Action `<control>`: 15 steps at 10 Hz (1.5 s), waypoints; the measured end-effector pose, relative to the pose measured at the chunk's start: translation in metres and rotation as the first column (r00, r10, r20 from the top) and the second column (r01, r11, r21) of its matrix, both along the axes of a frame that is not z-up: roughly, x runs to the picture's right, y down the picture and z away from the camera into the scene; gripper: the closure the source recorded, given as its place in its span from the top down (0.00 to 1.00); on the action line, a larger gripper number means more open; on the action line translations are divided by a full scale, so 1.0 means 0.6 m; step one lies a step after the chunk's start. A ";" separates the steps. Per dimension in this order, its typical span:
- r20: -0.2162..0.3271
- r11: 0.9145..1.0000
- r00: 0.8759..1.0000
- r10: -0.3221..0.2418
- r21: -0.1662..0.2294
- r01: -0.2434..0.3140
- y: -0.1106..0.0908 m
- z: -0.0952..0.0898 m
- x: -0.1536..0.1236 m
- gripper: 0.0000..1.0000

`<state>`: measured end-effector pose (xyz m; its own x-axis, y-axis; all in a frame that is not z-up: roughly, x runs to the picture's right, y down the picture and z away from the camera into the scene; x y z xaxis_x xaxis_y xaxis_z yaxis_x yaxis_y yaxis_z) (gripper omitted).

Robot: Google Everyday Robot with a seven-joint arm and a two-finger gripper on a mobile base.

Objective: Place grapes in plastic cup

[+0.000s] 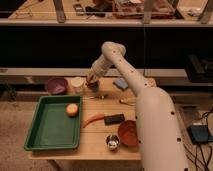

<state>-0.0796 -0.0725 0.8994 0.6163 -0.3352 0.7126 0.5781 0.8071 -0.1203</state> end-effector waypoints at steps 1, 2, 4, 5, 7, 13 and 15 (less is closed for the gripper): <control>-0.001 1.000 1.000 -0.002 -0.004 0.002 0.000 0.002 -0.001 0.05; -0.002 1.000 1.000 -0.005 -0.009 0.005 0.000 0.003 -0.003 0.12; -0.002 1.000 1.000 -0.011 -0.021 0.011 0.003 0.006 -0.004 0.34; -0.003 1.000 1.000 -0.012 -0.024 0.012 0.004 0.007 -0.002 0.43; -0.002 1.000 1.000 -0.014 -0.025 0.014 0.003 0.007 0.000 0.64; -0.006 1.000 1.000 -0.004 -0.018 0.004 -0.006 0.005 -0.005 0.80; -0.005 1.000 1.000 -0.005 -0.018 0.005 -0.006 0.005 -0.007 0.80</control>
<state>-0.0837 -0.0761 0.9024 0.6180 -0.3253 0.7157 0.5816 0.8017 -0.1378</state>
